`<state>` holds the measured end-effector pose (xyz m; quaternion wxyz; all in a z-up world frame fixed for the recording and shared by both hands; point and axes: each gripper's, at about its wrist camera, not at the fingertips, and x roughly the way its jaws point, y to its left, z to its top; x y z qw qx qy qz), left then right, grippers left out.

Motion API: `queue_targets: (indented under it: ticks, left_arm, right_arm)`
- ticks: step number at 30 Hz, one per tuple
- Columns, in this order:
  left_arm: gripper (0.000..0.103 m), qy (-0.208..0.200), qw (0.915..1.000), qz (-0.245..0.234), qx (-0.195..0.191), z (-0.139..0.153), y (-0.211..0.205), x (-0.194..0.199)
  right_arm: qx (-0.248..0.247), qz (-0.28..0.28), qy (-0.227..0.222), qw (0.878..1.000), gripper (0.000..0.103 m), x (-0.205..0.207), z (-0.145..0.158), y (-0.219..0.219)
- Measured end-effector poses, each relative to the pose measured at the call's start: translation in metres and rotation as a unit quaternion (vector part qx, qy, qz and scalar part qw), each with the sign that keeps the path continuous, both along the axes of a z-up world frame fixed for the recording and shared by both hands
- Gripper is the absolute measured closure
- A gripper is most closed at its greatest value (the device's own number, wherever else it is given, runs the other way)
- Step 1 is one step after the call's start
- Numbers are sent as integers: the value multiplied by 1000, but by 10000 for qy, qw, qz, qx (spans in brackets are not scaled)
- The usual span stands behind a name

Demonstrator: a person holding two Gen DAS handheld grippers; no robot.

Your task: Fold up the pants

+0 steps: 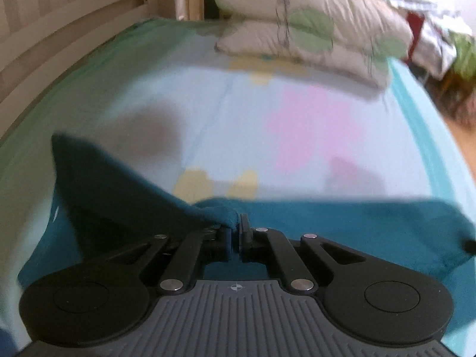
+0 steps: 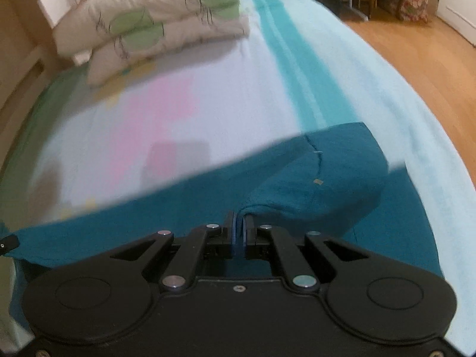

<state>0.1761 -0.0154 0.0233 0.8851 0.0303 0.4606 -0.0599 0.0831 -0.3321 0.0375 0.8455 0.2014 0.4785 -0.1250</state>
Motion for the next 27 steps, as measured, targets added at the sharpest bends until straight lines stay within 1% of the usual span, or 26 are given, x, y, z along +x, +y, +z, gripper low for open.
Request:
queue_targets:
  ticks: [2,4,6,8,10,12,13,14,16,17,19,20,22,23,24,27]
  left_arm:
    - [99,243,9997,79,23,-18,8,-16]
    - [99,543,9983,213,-13,-39,17,-26]
    - [99,735,9966,373,27,-57,23,-36]
    - [99,964,9944,428,73,-76,26,-38]
    - [99,1142,9923,460,111,-91,27,-39]
    - [99,1216,9913,478,137,-98,29,-38]
    - [99,1232,9911,481,146,-101,28,-35]
    - [99,1249,9909,478,163,-103,29,-33]
    - [99,1278,9905,472,172,-108,29,-29]
    - [99,1302,9902,470,181,-110,29,-26]
    - [99,1304,9902,462,197,-111,30,-25]
    - [99,1284,9905,441,234,-111,28,-23]
    - [99,1241,9910,371,342,-110,24,-23]
    - [99,1223,9911,344,392,-111,23,-22]
    - [99,1204,9912,319,439,-111,22,-23]
    - [99,1146,9915,276,558,-111,16,-24]
  right_arm:
    - [75,34,278,9996,94,-12,-18,9]
    - [255,94,610,9978,93,-20,-40,18]
    - [245,208,852,9958,93,-24,-59,29]
    - [256,270,1051,9938,93,-23,-72,35]
    - [383,389,1169,9916,93,-21,-77,37]
    - [512,423,1162,9910,84,-17,-72,32]
    - [531,432,1124,9913,81,-17,-67,28]
    - [522,444,1047,9921,81,-18,-60,22]
    - [442,380,818,9949,81,-24,-44,6]
    - [409,292,697,9963,74,-25,-38,-6]
    - [276,-9,492,9984,66,-27,-27,-37]
    - [182,-191,445,9987,65,-27,-24,-54]
    - [12,-563,391,9976,65,-31,-24,-90]
    - [-31,-675,364,9970,63,-30,-26,-106]
    - [-78,-743,345,9966,62,-27,-30,-123]
    - [-153,-827,388,9957,62,-16,-45,-157]
